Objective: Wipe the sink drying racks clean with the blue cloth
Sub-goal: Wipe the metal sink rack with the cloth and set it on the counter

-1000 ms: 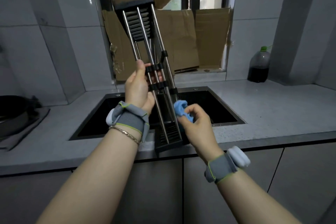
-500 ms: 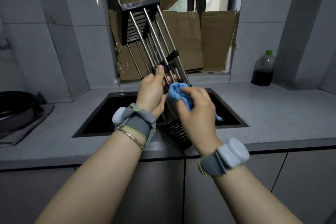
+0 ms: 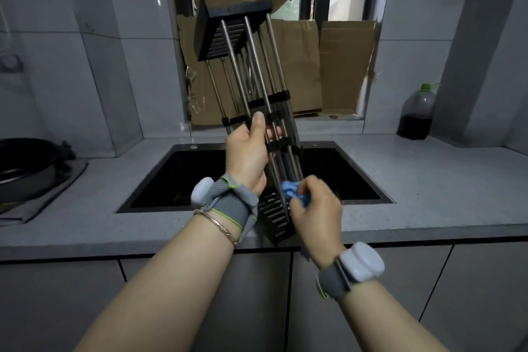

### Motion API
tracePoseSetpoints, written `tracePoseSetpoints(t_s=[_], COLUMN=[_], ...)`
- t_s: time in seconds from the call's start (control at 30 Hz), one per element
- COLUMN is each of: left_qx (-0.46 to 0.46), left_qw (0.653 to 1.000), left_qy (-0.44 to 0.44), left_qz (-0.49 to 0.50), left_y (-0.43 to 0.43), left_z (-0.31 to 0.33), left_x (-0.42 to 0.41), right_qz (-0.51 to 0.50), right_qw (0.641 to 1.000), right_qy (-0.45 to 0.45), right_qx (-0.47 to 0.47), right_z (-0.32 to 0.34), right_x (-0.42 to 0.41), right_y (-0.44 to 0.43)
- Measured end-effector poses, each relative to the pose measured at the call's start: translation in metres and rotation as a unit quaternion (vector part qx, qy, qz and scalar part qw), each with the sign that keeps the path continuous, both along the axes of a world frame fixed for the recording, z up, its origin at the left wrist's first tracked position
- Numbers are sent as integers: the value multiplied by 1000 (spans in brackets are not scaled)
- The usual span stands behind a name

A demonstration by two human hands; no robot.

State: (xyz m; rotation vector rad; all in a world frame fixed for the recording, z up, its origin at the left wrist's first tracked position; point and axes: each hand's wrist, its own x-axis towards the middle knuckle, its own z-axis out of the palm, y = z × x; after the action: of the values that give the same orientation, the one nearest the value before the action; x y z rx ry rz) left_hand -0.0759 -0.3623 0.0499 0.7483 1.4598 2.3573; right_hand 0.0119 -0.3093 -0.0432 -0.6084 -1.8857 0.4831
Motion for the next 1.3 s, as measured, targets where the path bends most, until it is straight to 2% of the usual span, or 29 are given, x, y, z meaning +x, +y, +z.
tracePoseSetpoints(t_s=[0.1, 0.2, 0.3, 0.37, 0.5, 0.6, 0.73, 0.87, 0.97, 1.1, 1.17, 1.3], left_qx=[-13, -5, -3, 10, 14, 5, 14, 19, 25, 27, 25, 44], left_qw=[1000, 1000, 1000, 1000, 999, 999, 999, 999, 998, 998, 999, 998], left_qy=[21, 13, 20, 19, 3, 4, -1, 14, 22, 18, 10, -16], left_qz=[1, -11, -6, 2, 34, 34, 40, 46, 54, 45, 45, 35], left_y=[2, 4, 5, 7, 12, 15, 13, 9, 8, 10, 8, 7], left_z=[0, 1, 1, 1, -1, -5, -5, -2, -6, -10, -8, -2], left_x=[7, 11, 12, 11, 7, 9, 9, 11, 10, 10, 11, 13], right_qz=[2, -4, -8, -12, -88, -135, -116, -153, -159, -149, -134, -111], right_qw=[996, 992, 989, 991, 996, 989, 992, 982, 983, 980, 982, 991], right_qy=[92, 118, 140, 128, 11, -51, 31, 86, 86, 125, 122, 54], right_qx=[18, 31, 55, 32, 7, -22, 28, 69, 44, -36, -58, -45], right_z=[35, 52, 42, 26, -3, 1, 15, 44, 45, 45, 47, 46], right_x=[-6, -12, -11, -7, 9, 9, -1, -12, -14, -17, -17, -9], right_y=[2, 3, 2, -1, 4, 11, 7, 3, 2, -4, -4, -2])
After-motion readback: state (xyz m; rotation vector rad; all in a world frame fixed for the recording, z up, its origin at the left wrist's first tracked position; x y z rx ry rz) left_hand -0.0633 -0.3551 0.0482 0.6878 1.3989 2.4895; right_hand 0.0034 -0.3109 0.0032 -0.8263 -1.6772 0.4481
